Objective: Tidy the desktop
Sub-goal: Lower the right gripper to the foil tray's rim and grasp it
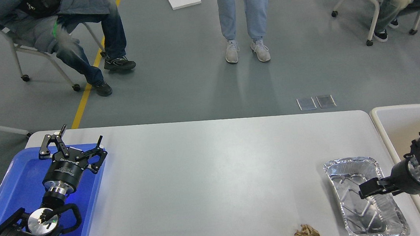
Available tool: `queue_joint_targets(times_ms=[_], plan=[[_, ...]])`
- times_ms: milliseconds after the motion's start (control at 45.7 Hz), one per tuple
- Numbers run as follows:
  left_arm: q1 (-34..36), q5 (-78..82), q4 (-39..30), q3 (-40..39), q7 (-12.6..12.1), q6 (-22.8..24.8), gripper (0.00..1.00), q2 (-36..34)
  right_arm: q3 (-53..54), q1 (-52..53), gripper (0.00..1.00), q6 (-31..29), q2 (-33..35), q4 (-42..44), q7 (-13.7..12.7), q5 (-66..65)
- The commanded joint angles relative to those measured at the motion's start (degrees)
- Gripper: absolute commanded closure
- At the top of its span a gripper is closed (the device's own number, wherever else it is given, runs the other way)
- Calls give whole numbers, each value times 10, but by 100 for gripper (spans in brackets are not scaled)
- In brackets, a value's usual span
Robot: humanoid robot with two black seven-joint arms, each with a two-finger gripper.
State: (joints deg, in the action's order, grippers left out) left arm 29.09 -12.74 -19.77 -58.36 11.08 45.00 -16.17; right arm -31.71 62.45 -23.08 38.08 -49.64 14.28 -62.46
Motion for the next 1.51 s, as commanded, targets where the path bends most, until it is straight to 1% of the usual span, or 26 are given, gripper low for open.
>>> queue_joint_targets(times_ms=[0, 131, 219, 284, 372, 459, 481, 525, 547, 591, 612, 656, 1312, 1488], plan=[[0, 0, 0, 0, 0, 0, 0, 0, -40, -11, 1, 24, -40, 46, 9, -6], [0, 0, 0, 0, 0, 0, 0, 0, -40, -8, 1, 24, -34, 45, 11, -5], [0, 0, 0, 0, 0, 0, 0, 0, -40, -11, 1, 25, -34, 46, 17, -5], [0, 0, 0, 0, 0, 0, 0, 0, -41, -13, 4, 34, -34, 46, 22, -6], [0, 0, 0, 0, 0, 0, 0, 0, -46, -18, 8, 58, -39, 46, 22, -6], [0, 0, 0, 0, 0, 0, 0, 0, -61, -18, 23, 65, -41, 46, 26, -6], [0, 0, 0, 0, 0, 0, 0, 0, -63, -18, 29, 65, -41, 46, 28, -6], [0, 0, 0, 0, 0, 0, 0, 0, -70, -18, 49, 65, -42, 46, 29, -6], [0, 0, 0, 0, 0, 0, 0, 0, -74, -18, 57, 65, -42, 46, 29, -6], [0, 0, 0, 0, 0, 0, 0, 0, -81, -17, 69, 65, -42, 46, 29, -6], [0, 0, 0, 0, 0, 0, 0, 0, -85, -16, 76, 64, -42, 46, 29, -6], [0, 0, 0, 0, 0, 0, 0, 0, -91, -15, 100, 60, -42, 46, 29, -6], [0, 0, 0, 0, 0, 0, 0, 0, -100, 7, 100, 60, -38, 39, 29, -2], [0, 0, 0, 0, -1, 0, 0, 0, -104, 48, 100, 46, -12, 3, 29, 0]])
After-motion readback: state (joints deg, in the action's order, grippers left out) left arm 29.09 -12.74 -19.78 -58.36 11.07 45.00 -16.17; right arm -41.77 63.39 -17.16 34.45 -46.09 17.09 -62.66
